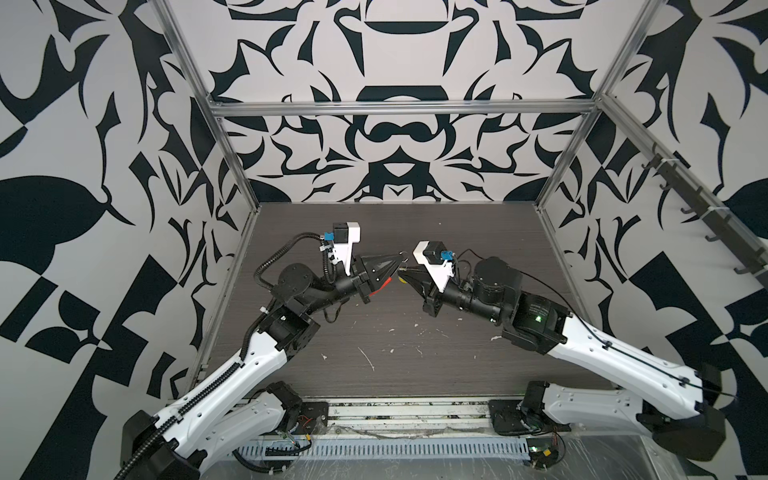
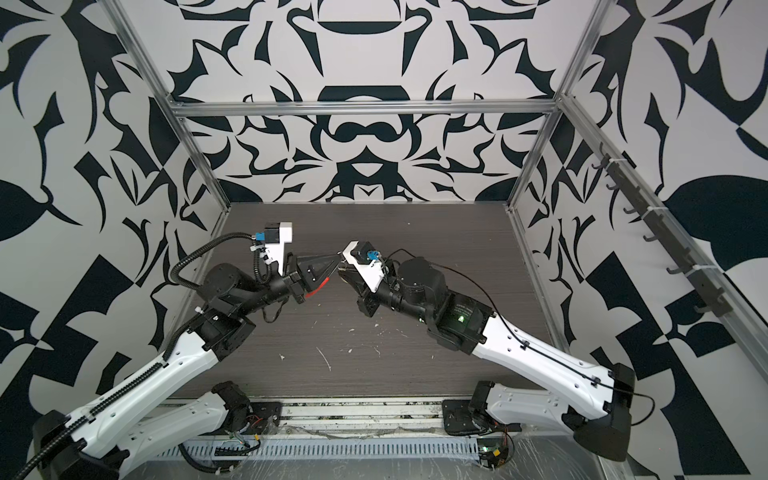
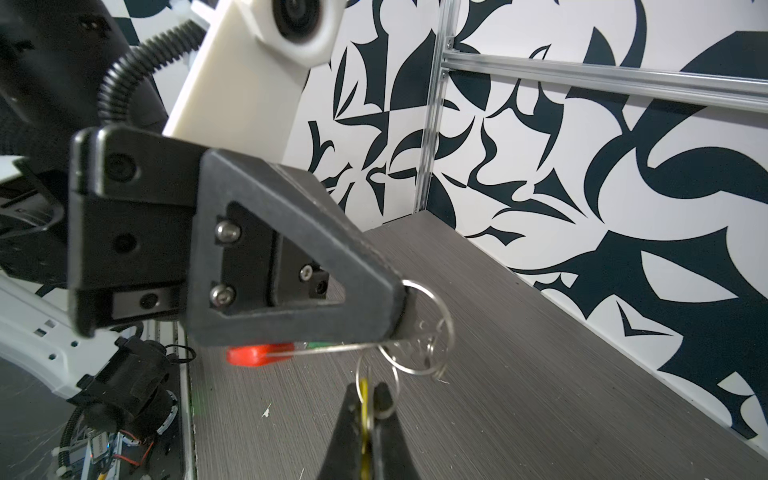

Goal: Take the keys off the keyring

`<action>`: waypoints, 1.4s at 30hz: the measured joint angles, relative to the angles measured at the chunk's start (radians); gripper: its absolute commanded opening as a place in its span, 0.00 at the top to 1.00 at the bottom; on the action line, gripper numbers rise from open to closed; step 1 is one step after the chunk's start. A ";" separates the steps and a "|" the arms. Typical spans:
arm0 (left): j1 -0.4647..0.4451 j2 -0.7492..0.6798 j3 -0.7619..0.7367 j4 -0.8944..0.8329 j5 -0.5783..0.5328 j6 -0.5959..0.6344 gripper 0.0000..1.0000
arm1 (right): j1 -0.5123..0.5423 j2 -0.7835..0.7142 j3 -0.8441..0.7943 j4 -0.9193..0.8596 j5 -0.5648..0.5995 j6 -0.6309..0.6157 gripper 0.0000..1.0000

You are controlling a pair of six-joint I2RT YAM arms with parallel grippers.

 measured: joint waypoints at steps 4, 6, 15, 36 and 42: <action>-0.003 -0.014 0.000 -0.014 0.013 0.019 1.00 | 0.011 -0.017 0.000 -0.044 -0.039 0.003 0.57; -0.003 -0.019 0.000 -0.026 0.018 0.027 1.00 | 0.014 -0.021 0.000 -0.076 -0.060 0.000 0.53; -0.003 -0.052 0.000 -0.065 0.018 0.053 1.00 | -0.110 -0.151 -0.047 -0.117 -0.212 0.039 0.52; -0.003 -0.058 -0.003 -0.063 0.018 0.051 1.00 | -0.356 0.048 -0.029 0.256 -0.767 0.420 0.54; -0.003 -0.056 -0.011 -0.049 0.018 0.050 1.00 | -0.356 0.067 -0.027 0.306 -0.804 0.460 0.64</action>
